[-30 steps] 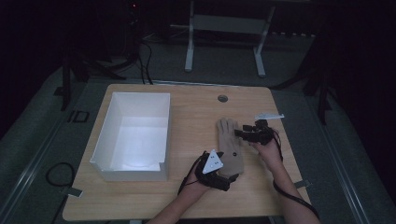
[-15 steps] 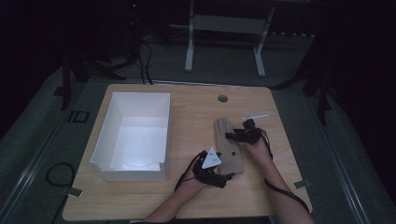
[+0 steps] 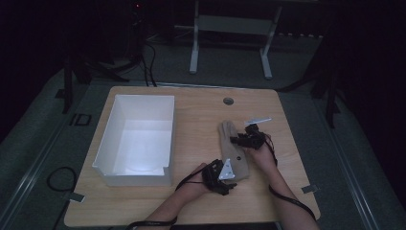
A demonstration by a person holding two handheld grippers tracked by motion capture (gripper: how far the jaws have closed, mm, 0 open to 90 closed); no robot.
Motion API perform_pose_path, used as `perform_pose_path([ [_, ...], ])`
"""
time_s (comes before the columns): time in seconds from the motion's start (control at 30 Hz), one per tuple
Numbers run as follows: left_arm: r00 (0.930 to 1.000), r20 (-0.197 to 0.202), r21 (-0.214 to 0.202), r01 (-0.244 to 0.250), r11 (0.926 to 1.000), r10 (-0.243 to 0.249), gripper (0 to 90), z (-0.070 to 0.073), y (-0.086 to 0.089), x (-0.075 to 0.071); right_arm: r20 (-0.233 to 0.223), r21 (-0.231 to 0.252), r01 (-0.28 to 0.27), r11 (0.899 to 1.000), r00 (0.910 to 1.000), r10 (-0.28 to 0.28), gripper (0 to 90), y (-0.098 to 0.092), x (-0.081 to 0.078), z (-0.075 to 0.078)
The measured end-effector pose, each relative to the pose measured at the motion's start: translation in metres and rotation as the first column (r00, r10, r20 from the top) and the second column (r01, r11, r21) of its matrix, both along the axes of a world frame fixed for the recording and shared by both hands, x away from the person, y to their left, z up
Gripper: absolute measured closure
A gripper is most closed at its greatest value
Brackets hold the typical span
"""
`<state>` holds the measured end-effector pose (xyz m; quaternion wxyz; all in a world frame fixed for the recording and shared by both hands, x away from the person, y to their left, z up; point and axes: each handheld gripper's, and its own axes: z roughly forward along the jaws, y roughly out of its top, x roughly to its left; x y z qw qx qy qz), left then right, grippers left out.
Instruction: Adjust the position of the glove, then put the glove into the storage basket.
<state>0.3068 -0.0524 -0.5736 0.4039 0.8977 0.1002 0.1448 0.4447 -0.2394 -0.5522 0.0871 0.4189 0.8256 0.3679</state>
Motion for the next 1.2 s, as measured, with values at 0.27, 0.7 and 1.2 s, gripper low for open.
perform_pose_path([
  [0.27, 0.991, -0.121, -0.09, -0.07, 0.9935, 0.058, 75.4, -0.002, 0.008, 0.017, -0.006, 0.006, 0.004, 1.0, 1.0, -0.004, 64.9, 0.0, 0.0, 0.001],
  [0.7, 0.9795, -0.19, -0.063, -0.081, 0.9947, 0.068, 80.4, 0.014, 0.007, 0.024, -0.034, 0.045, 0.015, 0.999, 0.9993, -0.014, 71.3, -0.004, 0.003, 0.009],
  [1.2, 0.9796, -0.185, -0.056, -0.09, 0.9944, 0.078, 80.3, 0.044, 0.017, 0.022, -0.019, 0.123, 0.023, 0.992, 0.9996, -0.021, 71.9, -0.013, -0.002, 0.035],
])
